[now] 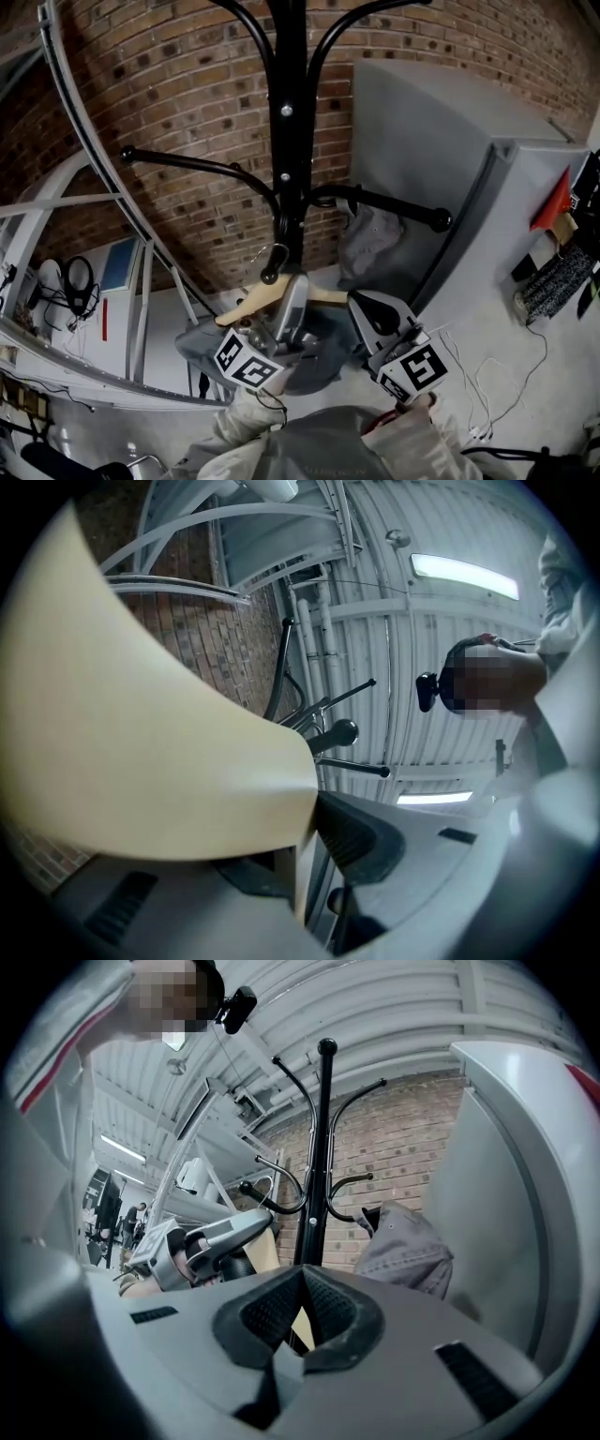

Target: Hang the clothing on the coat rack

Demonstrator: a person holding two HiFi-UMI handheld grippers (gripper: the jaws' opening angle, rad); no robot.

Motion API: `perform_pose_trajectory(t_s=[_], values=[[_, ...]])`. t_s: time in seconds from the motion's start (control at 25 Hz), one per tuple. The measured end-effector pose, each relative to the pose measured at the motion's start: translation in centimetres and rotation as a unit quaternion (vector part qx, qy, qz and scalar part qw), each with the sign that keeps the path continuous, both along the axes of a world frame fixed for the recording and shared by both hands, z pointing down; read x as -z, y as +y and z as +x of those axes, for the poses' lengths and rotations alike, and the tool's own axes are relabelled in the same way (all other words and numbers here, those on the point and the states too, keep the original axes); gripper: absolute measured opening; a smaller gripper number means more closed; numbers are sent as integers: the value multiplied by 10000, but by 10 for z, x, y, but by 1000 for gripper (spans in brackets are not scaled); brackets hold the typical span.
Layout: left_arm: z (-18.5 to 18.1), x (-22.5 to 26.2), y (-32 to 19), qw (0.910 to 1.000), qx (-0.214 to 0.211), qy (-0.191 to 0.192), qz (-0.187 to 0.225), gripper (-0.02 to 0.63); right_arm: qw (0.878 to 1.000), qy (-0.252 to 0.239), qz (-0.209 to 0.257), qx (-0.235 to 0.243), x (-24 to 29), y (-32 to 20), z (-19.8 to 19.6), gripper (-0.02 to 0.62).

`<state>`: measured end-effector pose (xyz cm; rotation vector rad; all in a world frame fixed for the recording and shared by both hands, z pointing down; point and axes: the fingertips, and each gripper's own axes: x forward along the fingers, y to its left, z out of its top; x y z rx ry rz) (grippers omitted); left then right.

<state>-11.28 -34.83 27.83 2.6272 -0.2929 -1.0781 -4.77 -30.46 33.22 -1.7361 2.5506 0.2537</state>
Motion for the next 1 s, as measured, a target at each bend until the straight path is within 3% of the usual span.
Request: perform_pose_trajectory(t_s=[0.44,1.0], values=[[16,-24,-26,9992,24,-48,-406,87,9996,-156,-228,115,-10,-16,20,21],[23,-37,-32,9980,273,-23,-574,87,9965,-510,-377,543,-18,-12,38,21]])
